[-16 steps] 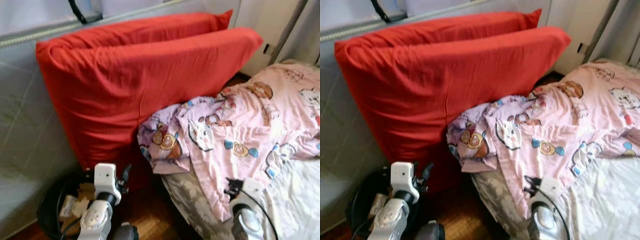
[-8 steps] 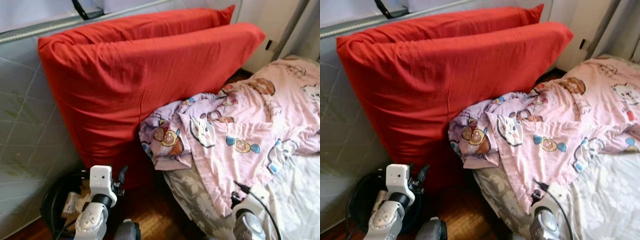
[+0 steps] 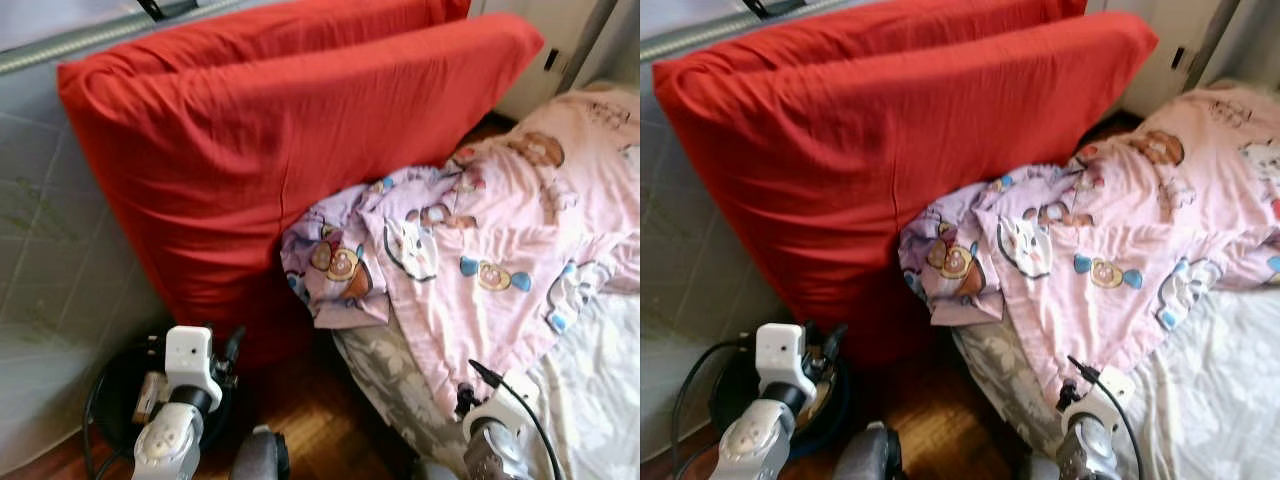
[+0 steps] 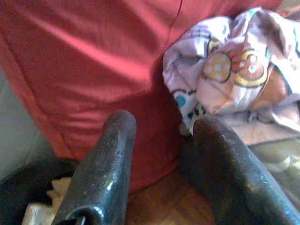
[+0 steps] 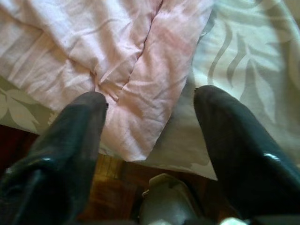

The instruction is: Clean up the room

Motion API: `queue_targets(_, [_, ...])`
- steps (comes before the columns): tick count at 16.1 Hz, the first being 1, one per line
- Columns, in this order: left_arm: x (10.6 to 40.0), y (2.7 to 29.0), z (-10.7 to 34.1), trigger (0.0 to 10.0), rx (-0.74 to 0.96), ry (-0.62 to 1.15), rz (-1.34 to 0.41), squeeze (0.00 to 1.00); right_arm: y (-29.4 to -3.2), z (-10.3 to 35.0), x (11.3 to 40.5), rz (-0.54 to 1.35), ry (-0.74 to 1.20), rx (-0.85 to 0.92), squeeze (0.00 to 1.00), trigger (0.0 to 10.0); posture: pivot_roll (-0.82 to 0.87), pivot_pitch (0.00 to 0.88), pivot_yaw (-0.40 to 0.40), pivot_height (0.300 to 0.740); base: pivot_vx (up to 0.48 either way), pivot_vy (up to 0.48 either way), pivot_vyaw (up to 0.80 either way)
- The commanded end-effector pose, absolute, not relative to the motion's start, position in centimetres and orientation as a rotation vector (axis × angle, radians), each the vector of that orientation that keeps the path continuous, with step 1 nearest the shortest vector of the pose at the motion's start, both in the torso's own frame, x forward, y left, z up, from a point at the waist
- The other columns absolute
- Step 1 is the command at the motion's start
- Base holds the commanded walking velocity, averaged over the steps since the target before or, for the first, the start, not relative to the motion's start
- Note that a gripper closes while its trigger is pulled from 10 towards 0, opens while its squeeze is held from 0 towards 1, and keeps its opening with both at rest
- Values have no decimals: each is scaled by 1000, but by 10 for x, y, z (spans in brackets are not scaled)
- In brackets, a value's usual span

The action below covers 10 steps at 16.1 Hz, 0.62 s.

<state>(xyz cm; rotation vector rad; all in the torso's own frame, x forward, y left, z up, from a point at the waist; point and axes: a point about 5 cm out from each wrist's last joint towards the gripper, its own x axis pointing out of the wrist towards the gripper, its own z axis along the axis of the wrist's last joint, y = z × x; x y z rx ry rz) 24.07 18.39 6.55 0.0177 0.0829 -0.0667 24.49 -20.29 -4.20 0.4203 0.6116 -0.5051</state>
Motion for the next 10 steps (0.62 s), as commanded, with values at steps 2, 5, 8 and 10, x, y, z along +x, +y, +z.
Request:
queue_targets(2, [229, 192, 67, 10000, 24, 107, -49, 0, -204, -41, 246, -517, 611, 435, 878, 10000, 158, 226, 64, 646, 0, 0, 0])
queue_targets(5, [225, 192, 74, 10000, 23, 106, -43, 0, -202, -39, 250, -484, 606, 435, 0, 10000, 173, 259, 65, 646, 0, 0, 0])
queue_targets(8, [225, 189, 82, 10000, 18, 91, -48, 0, -203, -37, 253, -478, 591, 438, 0, 10000, 181, 280, 64, 646, 0, 0, 0])
queue_targets(10, [224, 189, 88, 10000, 17, 82, -44, 0, -204, -35, 255, -477, 587, 442, 0, 10000, 185, 291, 60, 646, 0, 0, 0])
